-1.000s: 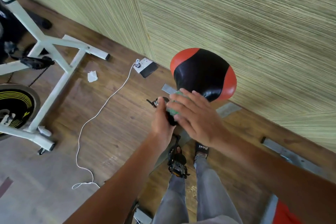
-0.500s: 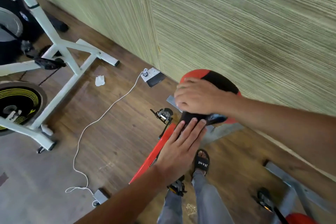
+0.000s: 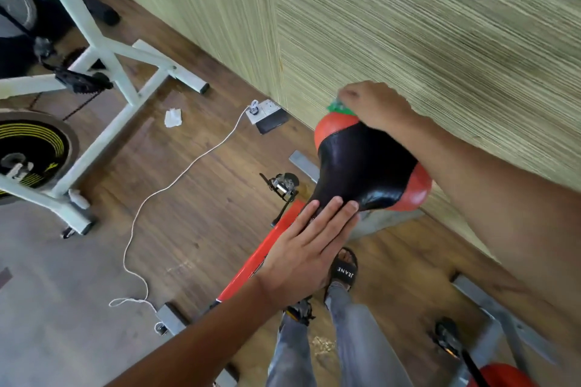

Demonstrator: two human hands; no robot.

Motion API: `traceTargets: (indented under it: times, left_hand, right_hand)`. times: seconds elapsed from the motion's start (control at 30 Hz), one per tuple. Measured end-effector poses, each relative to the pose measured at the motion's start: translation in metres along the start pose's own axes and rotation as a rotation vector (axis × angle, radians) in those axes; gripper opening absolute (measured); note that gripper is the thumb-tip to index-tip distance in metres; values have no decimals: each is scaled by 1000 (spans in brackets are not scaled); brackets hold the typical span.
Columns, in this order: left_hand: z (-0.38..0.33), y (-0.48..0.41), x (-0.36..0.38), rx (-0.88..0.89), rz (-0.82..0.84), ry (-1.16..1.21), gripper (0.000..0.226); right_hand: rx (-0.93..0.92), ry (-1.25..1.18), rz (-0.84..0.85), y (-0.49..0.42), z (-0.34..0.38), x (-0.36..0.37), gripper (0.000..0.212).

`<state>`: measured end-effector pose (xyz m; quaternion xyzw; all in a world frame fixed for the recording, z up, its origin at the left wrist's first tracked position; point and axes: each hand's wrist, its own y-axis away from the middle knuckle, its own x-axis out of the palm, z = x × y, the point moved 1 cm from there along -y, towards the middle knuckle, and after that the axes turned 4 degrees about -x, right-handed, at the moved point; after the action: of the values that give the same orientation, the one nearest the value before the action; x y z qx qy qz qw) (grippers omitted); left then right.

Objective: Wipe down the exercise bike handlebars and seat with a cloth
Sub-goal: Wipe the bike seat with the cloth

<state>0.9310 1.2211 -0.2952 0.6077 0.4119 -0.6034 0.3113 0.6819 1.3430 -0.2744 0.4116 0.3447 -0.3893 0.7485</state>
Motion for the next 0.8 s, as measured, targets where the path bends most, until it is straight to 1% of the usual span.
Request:
traceTargets:
  times: [0.07, 0.13, 0.2, 0.27, 0.33, 0.4, 0.47, 0.53, 0.63, 0.67, 0.73, 0.77, 0.8]
  left_hand:
    - [-2, 0, 2, -21, 0, -14, 68]
    - [-4, 0, 3, -28, 1, -33, 67]
    - [-3, 1, 4, -17, 0, -44, 68]
    - [0, 0, 5, -9, -27, -40, 70]
    - [5, 0, 6, -27, -62, -40, 67]
    - [6, -1, 5, -27, -66, -46, 66]
    - [-1, -2, 0, -58, -54, -66, 68]
    - [-16, 1, -2, -106, -47, -75, 71]
    - [-41, 16, 2, -234, -12, -28, 82]
    - [-46, 20, 5, -294, -4, -32, 85]
    - [-56, 23, 14, -405, -5, -59, 88]
    - [-62, 21, 19, -460, -11, -70, 91]
    - [-69, 16, 23, -517, -26, -86, 96]
  right_hand:
    - [228, -178, -56, 9, -24, 3, 40]
    - [409, -341, -149, 28, -47, 8, 44]
    - [485, -496, -271, 53, -61, 16, 47]
    - [543, -596, -421, 81, -63, 25, 48]
    - [542, -538, -579, 101, -49, 38, 49]
    - [437, -311, -685, 116, -32, 54, 50]
    - [286, -120, -684, 130, -16, 75, 51]
    - [119, -60, -657, 149, -5, 101, 51]
    - [-100, -58, -675, 170, -4, 134, 50]
    - [-177, -36, -681, 170, -9, 137, 50]
    - [-344, 99, -686, 164, -28, 133, 47]
    - [-404, 170, -689, 160, -41, 127, 47]
    - [-409, 196, -706, 155, -55, 119, 48]
